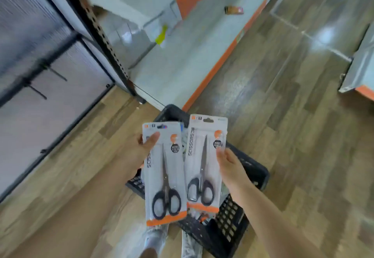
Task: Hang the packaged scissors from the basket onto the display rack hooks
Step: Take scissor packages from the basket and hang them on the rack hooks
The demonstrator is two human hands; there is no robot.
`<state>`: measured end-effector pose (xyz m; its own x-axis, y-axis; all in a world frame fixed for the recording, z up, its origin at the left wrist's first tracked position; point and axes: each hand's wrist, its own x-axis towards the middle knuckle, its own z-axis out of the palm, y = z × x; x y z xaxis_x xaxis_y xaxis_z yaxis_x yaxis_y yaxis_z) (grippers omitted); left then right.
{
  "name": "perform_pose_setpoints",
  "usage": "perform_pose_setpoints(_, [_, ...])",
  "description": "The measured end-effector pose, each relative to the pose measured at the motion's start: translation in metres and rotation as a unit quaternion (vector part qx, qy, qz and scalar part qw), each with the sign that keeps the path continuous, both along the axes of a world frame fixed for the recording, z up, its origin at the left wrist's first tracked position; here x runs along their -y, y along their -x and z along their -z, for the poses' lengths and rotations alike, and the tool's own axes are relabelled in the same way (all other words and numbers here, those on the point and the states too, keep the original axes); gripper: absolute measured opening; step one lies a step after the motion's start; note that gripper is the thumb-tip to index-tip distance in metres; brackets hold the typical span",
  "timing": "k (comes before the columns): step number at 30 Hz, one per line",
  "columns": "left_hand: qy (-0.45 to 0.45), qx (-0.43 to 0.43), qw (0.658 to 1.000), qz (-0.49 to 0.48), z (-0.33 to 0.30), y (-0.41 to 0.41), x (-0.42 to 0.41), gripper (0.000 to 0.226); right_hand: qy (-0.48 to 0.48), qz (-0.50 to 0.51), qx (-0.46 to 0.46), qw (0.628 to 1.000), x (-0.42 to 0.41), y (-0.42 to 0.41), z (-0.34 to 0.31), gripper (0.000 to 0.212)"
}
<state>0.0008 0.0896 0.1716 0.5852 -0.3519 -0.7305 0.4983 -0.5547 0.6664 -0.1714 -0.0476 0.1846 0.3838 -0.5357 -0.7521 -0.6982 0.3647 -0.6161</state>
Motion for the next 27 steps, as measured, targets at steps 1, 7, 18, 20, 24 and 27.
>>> perform_pose_setpoints(1, [0.009, -0.018, 0.999, -0.029, -0.029, 0.002, -0.003, 0.020, 0.004, -0.008, 0.015, 1.000, -0.001, -0.006, -0.028, 0.027])
perform_pose_setpoints(7, [0.115, 0.009, 0.984, -0.133, -0.214, 0.005, -0.016, 0.036, 0.084, -0.068, 0.089, 0.990, -0.015, -0.042, -0.208, 0.046])
perform_pose_setpoints(18, [0.157, 0.162, 0.942, -0.248, -0.441, 0.015, -0.104, 0.040, 0.088, -0.190, 0.294, 0.932, -0.084, -0.072, -0.420, 0.055])
perform_pose_setpoints(20, [0.165, 0.164, 0.932, -0.277, -0.454, 0.014, -0.124, 0.068, 0.057, -0.206, 0.318, 0.924, -0.100, -0.077, -0.435, 0.059])
perform_pose_setpoints(24, [0.174, 0.176, 0.918, -0.311, -0.447, -0.011, -0.164, 0.085, 0.063, -0.238, 0.343, 0.906, -0.137, -0.088, -0.454, 0.052])
perform_pose_setpoints(27, [0.170, 0.198, 0.906, -0.334, -0.484, 0.000, -0.185, 0.062, 0.071, -0.242, 0.359, 0.899, -0.161, -0.098, -0.467, 0.050])
